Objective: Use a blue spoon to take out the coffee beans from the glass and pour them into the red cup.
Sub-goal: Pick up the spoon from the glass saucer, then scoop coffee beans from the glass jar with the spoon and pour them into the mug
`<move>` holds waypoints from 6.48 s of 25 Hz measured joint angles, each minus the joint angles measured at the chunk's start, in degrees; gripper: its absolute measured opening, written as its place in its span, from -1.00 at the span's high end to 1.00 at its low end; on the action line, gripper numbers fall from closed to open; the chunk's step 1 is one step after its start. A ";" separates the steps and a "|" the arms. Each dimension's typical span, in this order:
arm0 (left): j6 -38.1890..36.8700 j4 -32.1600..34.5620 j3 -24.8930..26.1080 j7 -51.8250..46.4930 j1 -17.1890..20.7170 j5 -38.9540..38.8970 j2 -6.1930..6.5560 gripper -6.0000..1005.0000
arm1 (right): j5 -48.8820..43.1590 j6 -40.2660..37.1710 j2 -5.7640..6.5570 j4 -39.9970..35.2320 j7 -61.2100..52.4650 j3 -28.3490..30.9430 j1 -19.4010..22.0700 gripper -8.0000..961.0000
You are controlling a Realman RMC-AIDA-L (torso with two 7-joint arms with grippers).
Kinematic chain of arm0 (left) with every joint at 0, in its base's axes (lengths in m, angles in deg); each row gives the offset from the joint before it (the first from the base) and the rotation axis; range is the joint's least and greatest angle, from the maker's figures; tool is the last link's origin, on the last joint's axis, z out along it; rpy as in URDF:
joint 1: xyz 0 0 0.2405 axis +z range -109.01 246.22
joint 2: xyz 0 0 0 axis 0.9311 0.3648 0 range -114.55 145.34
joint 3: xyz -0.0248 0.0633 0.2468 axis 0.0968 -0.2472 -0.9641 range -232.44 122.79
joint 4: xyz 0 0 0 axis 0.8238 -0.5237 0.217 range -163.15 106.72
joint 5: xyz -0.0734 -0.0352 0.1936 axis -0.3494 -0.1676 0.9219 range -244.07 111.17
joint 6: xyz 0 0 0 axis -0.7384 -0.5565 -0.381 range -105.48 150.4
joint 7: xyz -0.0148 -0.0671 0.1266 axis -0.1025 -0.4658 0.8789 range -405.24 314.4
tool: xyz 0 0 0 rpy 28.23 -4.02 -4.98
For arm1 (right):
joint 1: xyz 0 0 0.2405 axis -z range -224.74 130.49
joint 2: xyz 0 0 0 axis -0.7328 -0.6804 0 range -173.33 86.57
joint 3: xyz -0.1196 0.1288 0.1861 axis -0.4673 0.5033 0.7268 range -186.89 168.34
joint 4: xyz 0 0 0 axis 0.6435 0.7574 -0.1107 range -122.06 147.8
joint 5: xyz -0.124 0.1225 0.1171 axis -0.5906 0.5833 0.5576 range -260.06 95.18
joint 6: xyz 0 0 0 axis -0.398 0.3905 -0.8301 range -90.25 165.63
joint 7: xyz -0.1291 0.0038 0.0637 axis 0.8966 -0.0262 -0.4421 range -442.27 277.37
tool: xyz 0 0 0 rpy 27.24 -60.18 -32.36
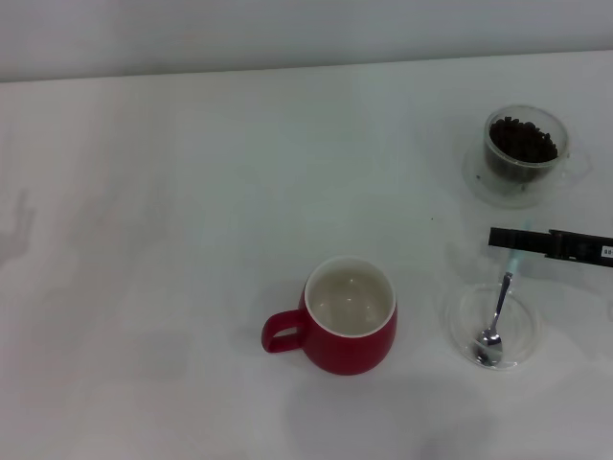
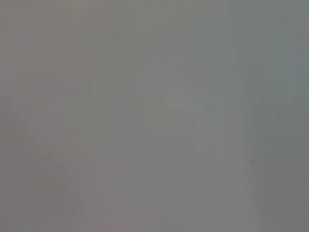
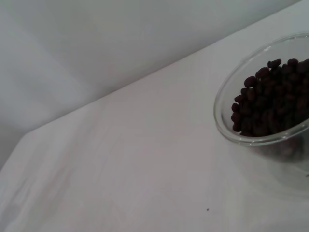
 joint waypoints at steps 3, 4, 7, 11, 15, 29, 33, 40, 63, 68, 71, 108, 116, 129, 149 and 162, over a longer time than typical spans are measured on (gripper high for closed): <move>0.69 0.00 0.00 0.00 -0.06 -0.02 0.00 -0.15 | -0.11 -0.04 0.01 0.01 -0.30 -0.05 -0.31 -0.07; 0.89 0.00 0.01 0.00 -0.10 -0.04 0.00 -0.15 | -0.27 -0.04 0.01 0.01 -0.48 -0.05 -0.46 -0.06; 1.09 0.00 0.07 0.00 -0.18 -0.03 0.00 -0.15 | -1.08 -0.08 0.01 0.01 -0.88 -0.05 -1.02 -0.03; 1.37 0.00 0.17 0.01 -0.34 0.12 0.00 -0.14 | -1.52 -0.57 -0.10 0.00 -1.17 -0.04 -1.42 0.01; 2.12 0.14 0.19 0.00 -0.52 0.13 0.00 -0.14 | -1.54 -0.64 0.03 -0.05 -2.03 0.17 -1.43 0.17; 2.60 0.09 0.18 0.01 -1.21 0.00 0.09 -0.14 | -0.91 0.49 0.27 -0.35 -2.27 0.61 -1.40 0.56; 2.70 0.02 0.19 0.00 -1.39 -0.05 0.09 -0.14 | -0.84 0.64 0.27 -0.54 -2.51 0.68 -1.51 0.58; 3.88 0.17 0.18 0.01 -1.67 -0.14 0.09 -0.14 | -1.45 0.61 0.42 -0.31 -2.80 -0.81 -3.05 0.61; 4.07 0.00 0.18 0.09 -2.02 -0.16 0.00 -0.14 | -2.42 1.42 1.40 -0.48 -3.49 -2.35 -3.27 0.38; 4.07 0.00 0.18 0.09 -2.03 -0.16 0.00 -0.14 | -3.96 1.85 1.41 -0.48 -3.77 -2.87 -3.99 0.30; 4.07 0.00 0.18 0.09 -2.03 -0.16 0.00 -0.14 | -4.42 1.87 1.31 -0.47 -4.01 -3.31 -4.42 0.31; 4.07 0.00 0.18 0.09 -1.14 -0.16 0.00 -0.13 | -3.06 3.09 1.23 -0.81 -3.71 1.77 -4.11 0.67; 4.06 0.02 0.18 0.09 -1.06 -0.34 -0.05 -0.13 | -1.52 3.35 1.52 -1.35 -3.57 5.20 -2.15 0.68; 4.06 0.00 0.18 0.09 -1.42 -0.34 -0.09 -0.13 | 8.92 9.15 2.03 -3.45 -2.06 5.31 1.26 0.68; 3.81 1.81 0.04 3.84 -1.63 -0.86 -0.24 -0.13 | 21.62 -5.11 -0.34 -7.24 6.47 11.17 -1.40 0.68; 3.83 2.19 0.10 3.87 -1.51 -0.90 -0.17 -0.13 | 23.06 -8.30 -2.04 -7.34 14.74 11.06 -3.38 0.68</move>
